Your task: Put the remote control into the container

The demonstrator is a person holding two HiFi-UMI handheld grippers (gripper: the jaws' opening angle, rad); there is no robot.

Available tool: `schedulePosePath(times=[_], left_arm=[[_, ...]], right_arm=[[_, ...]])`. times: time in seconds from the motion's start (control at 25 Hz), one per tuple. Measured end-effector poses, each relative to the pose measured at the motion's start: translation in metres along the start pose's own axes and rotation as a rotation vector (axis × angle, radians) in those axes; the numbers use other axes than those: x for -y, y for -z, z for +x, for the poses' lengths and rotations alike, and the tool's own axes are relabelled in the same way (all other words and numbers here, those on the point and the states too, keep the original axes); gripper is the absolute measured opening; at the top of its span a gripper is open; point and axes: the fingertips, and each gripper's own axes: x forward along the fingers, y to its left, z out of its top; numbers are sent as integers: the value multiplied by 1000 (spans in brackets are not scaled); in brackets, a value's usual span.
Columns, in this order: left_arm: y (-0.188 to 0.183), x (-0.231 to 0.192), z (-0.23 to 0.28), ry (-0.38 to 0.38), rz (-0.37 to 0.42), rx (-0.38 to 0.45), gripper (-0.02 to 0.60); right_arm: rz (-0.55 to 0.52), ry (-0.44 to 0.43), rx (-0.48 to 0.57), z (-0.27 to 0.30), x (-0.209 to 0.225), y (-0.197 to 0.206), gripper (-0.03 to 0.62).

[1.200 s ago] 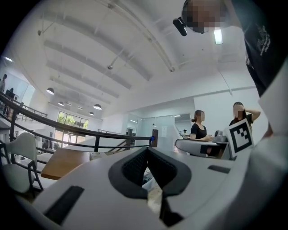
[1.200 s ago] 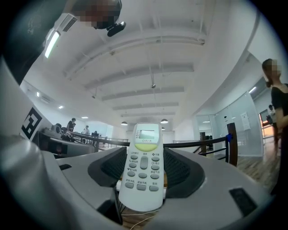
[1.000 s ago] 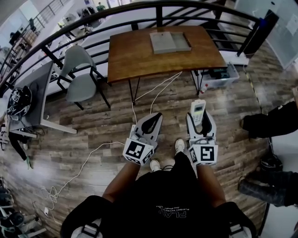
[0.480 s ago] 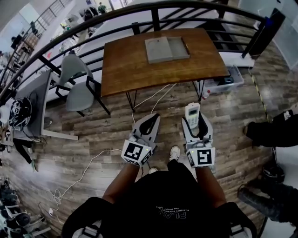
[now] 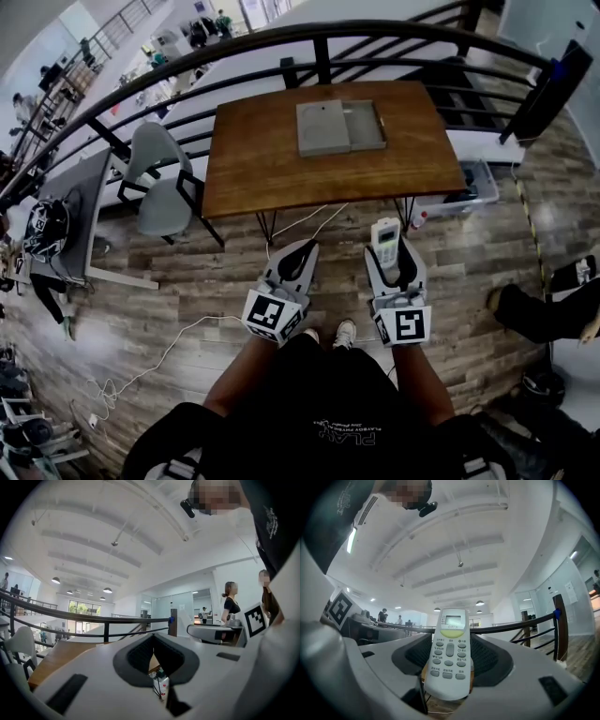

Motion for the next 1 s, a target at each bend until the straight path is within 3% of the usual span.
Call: schedulePosePath(times=[0.36, 0.72, 1.0], left_arm=[[-3, -43, 48, -16, -13, 19, 6], [-6, -125, 107, -11, -43, 33, 6], [-27, -183, 150, 23, -25, 47, 6]], right_arm=[[-7, -5, 1, 59, 30, 6, 267], [-24, 13, -33, 156, 49, 23, 267], [-51, 22, -25, 231, 49, 14, 267]])
